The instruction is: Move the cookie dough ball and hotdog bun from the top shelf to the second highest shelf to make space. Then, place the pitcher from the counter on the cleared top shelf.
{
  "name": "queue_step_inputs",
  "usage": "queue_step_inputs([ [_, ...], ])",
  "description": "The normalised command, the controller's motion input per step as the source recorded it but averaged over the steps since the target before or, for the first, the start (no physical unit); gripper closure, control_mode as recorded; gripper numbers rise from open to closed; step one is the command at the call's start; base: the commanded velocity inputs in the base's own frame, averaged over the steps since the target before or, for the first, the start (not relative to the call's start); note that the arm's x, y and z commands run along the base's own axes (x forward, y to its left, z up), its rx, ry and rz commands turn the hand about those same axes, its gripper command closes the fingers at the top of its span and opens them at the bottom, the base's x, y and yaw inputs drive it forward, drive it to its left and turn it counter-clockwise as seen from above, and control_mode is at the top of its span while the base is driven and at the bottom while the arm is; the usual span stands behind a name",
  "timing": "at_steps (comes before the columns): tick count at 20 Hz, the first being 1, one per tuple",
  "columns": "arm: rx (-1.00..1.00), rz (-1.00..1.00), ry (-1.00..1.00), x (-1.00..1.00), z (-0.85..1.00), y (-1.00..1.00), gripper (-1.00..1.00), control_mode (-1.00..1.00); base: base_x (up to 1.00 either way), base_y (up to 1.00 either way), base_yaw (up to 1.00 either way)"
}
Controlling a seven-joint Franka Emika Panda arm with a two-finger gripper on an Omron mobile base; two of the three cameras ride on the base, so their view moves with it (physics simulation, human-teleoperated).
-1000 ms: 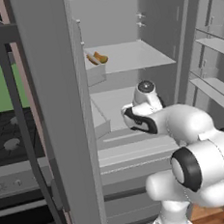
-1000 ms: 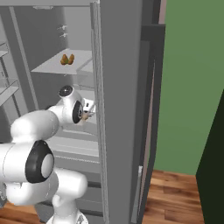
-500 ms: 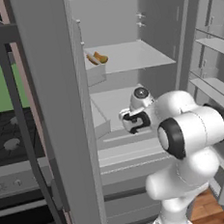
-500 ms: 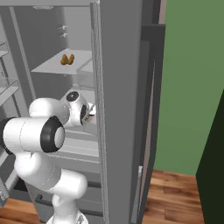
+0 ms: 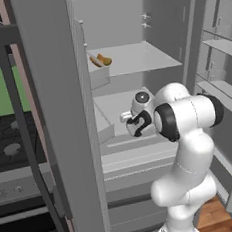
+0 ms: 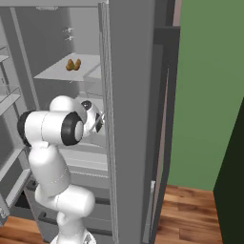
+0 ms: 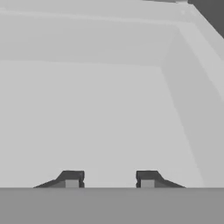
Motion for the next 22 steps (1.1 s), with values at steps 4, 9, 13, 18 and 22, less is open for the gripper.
queue_step_inputs([
  [4,0.01,0.0,0.0,0.62,-0.03,0.0,1.0,-1.0,0.0,0.0,0.0],
  [9,0.0,0.0,0.0,0.55,-0.11,0.0,-1.0,-1.0,0.0,0.0,0.0],
  [13,0.0,0.0,-0.02,0.36,-0.06,0.0,-1.0,-1.0,0.0,0.0,0.0],
  [18,0.0,0.0,-0.04,0.03,0.0,0.0,-1.0,-1.0,0.0,0.0,0.0],
  [22,0.0,0.0,-0.01,-0.16,0.0,0.0,-1.0,-1.0,0.0,0.0,0.0],
])
